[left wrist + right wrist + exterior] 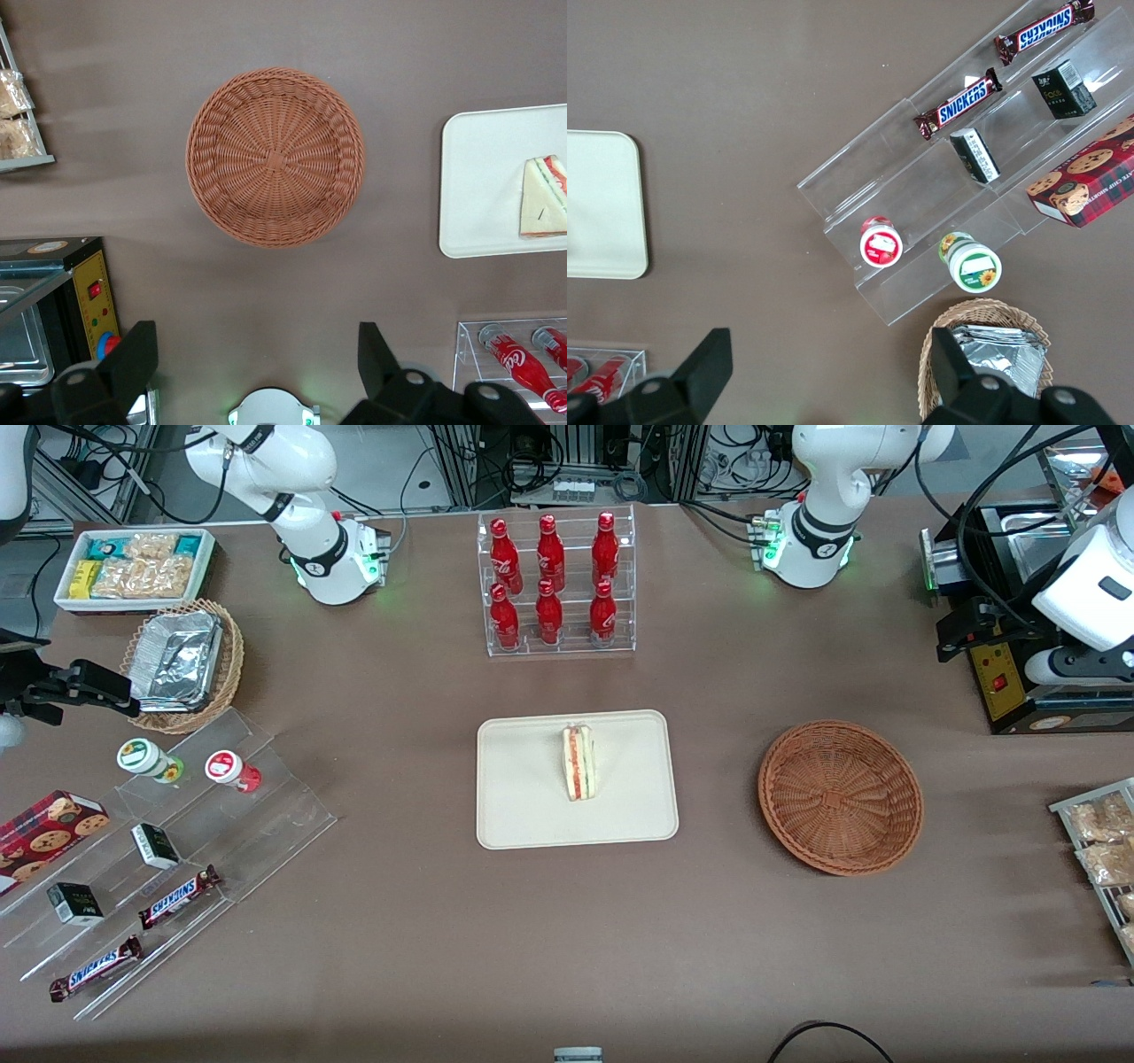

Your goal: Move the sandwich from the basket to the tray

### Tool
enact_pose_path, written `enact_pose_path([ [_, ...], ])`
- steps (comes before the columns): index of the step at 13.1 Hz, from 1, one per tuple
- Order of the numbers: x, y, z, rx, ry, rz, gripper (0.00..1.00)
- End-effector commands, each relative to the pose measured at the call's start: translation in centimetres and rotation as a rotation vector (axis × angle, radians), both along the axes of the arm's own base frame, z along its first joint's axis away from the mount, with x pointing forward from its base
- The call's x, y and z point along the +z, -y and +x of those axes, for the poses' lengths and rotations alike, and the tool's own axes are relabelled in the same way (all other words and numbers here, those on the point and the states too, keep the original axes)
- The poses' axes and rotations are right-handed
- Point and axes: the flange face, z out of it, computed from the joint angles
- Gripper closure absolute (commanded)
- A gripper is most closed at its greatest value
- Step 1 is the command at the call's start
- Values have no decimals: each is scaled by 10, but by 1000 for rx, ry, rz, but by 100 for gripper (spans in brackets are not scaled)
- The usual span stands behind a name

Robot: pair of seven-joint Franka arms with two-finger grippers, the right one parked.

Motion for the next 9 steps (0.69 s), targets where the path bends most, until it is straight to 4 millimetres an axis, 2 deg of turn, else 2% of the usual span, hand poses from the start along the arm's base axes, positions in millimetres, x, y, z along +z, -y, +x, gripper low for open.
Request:
enact_pose_path([
  [1,2,-2,-7,13,-12,18,0],
  [3,3,-9,-7,16,-14,17,0],
  [6,-5,-9,-9,12,-62,9,0],
  [9,-4,-9,-7,13,-51,20,0],
])
